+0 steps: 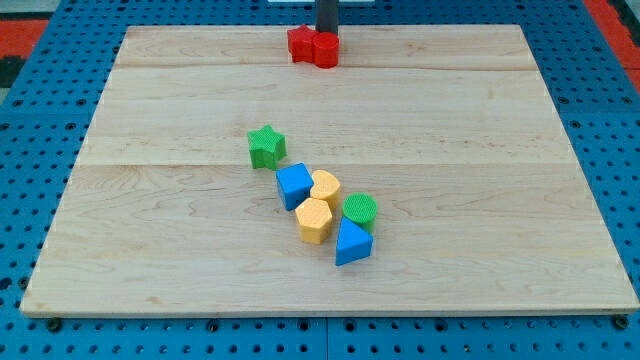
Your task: Point at yellow heart
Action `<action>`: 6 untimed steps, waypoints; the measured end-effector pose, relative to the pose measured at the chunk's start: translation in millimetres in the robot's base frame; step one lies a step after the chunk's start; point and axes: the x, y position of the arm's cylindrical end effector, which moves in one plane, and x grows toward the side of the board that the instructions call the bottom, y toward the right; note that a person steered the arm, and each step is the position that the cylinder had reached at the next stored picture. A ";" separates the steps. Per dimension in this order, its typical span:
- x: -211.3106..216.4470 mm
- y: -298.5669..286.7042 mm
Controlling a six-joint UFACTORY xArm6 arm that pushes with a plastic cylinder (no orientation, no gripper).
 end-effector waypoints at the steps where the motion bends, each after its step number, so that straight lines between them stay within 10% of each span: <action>1: -14.1 37.4; 3: -7.3 126.1; 4: 62.1 177.0; 6: 229.3 63.7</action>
